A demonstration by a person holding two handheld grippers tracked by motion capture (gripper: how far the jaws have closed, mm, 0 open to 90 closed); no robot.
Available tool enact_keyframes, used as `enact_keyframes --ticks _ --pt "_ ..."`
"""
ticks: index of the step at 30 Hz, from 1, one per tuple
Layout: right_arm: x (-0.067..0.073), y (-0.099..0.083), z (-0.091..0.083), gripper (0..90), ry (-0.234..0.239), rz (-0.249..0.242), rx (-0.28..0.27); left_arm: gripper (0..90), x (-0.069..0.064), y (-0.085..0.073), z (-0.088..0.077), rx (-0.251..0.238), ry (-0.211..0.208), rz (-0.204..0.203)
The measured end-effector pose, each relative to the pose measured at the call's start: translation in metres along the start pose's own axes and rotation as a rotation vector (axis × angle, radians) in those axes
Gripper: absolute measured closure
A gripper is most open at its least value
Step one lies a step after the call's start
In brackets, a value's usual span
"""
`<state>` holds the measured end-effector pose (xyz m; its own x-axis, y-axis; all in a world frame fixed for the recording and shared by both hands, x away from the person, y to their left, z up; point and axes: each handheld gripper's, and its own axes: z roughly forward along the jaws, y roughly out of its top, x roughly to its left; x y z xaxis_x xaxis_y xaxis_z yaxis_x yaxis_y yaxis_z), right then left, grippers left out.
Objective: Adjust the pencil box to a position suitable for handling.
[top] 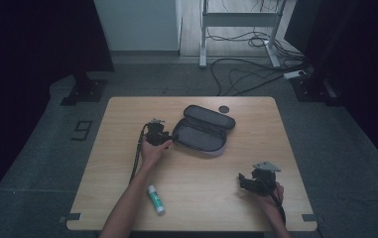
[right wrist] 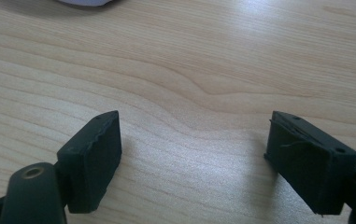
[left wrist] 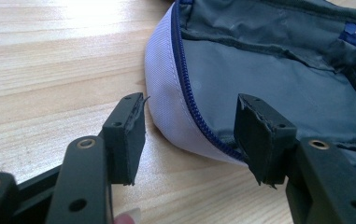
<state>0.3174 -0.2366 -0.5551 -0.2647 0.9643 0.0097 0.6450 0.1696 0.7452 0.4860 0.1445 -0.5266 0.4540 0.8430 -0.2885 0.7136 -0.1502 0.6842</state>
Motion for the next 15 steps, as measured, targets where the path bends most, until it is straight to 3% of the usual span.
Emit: enact_keyframes --ticks 11,13,15 --pt "0.0000 0.0000 0.0000 17.5 0.000 0.000 0.000 40.8 0.0045 -0.0002 0.0022 0.012 0.012 -0.022" --pt "0.0000 0.0000 0.0000 17.5 0.000 0.000 0.000 39.4 0.0034 0.0030 0.0025 0.042 0.016 -0.011" --pt "0.0000 -0.0001 0.0000 17.5 0.000 0.001 0.000 38.6 0.0010 0.0077 0.0012 0.042 0.021 -0.001"
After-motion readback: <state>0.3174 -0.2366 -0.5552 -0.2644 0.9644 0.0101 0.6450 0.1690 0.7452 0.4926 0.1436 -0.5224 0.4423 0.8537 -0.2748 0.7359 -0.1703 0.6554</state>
